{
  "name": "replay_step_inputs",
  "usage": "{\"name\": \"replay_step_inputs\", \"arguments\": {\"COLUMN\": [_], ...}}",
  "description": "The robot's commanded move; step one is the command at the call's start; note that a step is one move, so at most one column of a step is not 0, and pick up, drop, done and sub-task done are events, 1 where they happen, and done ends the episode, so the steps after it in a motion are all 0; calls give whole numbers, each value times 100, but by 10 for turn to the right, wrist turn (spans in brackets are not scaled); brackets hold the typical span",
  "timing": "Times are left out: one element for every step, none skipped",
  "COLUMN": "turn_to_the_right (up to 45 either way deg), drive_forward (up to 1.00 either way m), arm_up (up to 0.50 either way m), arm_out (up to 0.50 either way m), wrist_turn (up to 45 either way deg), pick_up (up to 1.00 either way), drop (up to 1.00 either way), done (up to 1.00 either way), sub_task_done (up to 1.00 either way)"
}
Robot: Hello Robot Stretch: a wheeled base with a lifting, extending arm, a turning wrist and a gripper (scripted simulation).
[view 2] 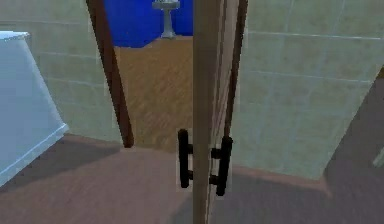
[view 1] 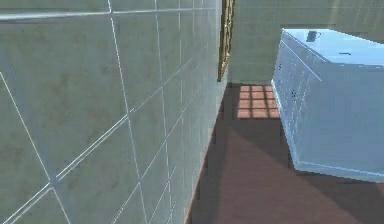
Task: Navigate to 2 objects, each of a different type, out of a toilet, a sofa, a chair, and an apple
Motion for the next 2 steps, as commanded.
{"name": "replay_step_inputs", "arguments": {"turn_to_the_right": [330, 0], "drive_forward": [0, 25], "arm_up": [0, 0], "arm_out": [0, 0], "wrist_turn": [0, 0], "pick_up": [0, 0], "drop": [0, 0], "done": [0, 0], "sub_task_done": [0, 0]}}
